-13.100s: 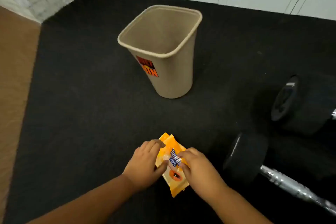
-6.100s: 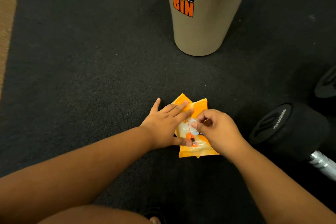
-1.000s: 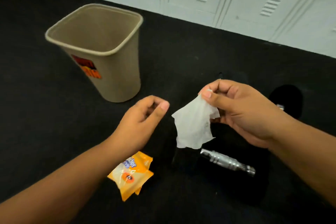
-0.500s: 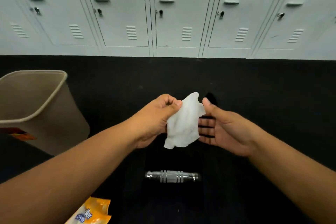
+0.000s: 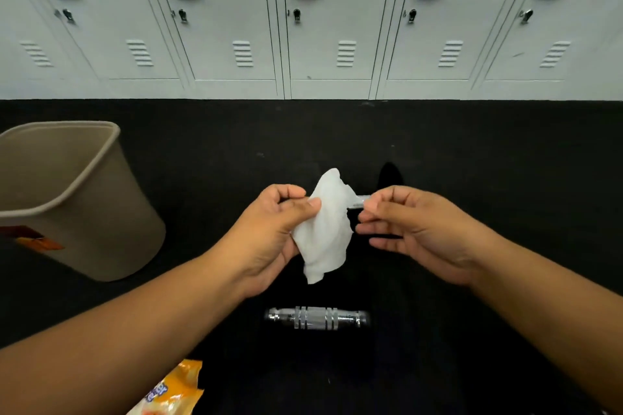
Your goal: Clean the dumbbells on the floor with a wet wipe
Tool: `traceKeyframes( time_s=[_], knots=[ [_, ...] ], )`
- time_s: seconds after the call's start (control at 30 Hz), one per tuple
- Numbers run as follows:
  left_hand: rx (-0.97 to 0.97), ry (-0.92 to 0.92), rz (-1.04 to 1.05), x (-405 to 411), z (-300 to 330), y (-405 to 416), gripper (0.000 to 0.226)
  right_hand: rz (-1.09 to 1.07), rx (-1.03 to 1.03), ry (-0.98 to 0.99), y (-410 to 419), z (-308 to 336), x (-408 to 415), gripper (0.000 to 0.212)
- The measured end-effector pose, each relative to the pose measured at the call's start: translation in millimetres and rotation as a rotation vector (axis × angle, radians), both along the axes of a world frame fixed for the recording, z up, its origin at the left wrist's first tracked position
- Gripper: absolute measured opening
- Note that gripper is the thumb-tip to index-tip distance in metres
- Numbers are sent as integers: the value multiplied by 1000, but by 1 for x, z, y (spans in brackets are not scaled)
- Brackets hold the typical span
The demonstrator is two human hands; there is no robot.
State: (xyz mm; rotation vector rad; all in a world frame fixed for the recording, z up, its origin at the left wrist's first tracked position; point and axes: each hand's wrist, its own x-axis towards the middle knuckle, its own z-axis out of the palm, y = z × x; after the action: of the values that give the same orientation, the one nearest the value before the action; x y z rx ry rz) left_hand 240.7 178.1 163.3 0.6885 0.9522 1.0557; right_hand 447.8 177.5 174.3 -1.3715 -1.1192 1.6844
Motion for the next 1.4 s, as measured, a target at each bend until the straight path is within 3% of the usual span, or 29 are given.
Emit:
traceKeyframes(
  time_s=[0.1, 0.2, 0.33, 0.53, 0.6, 0.7, 0.8, 0.9, 1.07, 1.3, 1.4],
  knots=[
    [5, -48, 18, 5, 3, 2, 28, 100, -18, -54, -9, -10, -7, 42],
    [11, -28, 9, 8, 2, 4, 34, 125, -20, -35, -14, -15, -9, 29],
    [49, 69, -31, 7, 0, 8, 34, -20, 48, 49, -13, -14, -4, 9],
    [61, 233, -293, 3, -3, 3, 44, -121, 81, 189, -5, -9, 5, 11],
    [58, 259, -368, 6, -4, 1, 33, -88, 66, 235, -4, -8, 4, 12],
    [117, 395, -437, 7, -4, -1, 10, -51, 75, 258, -4, -3, 3, 10],
    [256, 602, -400, 6, -4, 0, 27, -40, 102, 261, -2, 3, 4, 9],
    [298, 445, -294, 5, 0, 3, 20, -95, 106, 199, 2, 3, 6, 10],
    [123, 54, -234, 3, 6, 9, 24, -162, 111, 60, 1, -5, 4, 13],
    [93, 133, -227, -2, -3, 9, 20, -230, 172, 55, 3, -7, 11, 14],
    [79, 106, -240, -10, -4, 11, 25, -180, 159, 142, 3, -13, 15, 14]
  ],
)
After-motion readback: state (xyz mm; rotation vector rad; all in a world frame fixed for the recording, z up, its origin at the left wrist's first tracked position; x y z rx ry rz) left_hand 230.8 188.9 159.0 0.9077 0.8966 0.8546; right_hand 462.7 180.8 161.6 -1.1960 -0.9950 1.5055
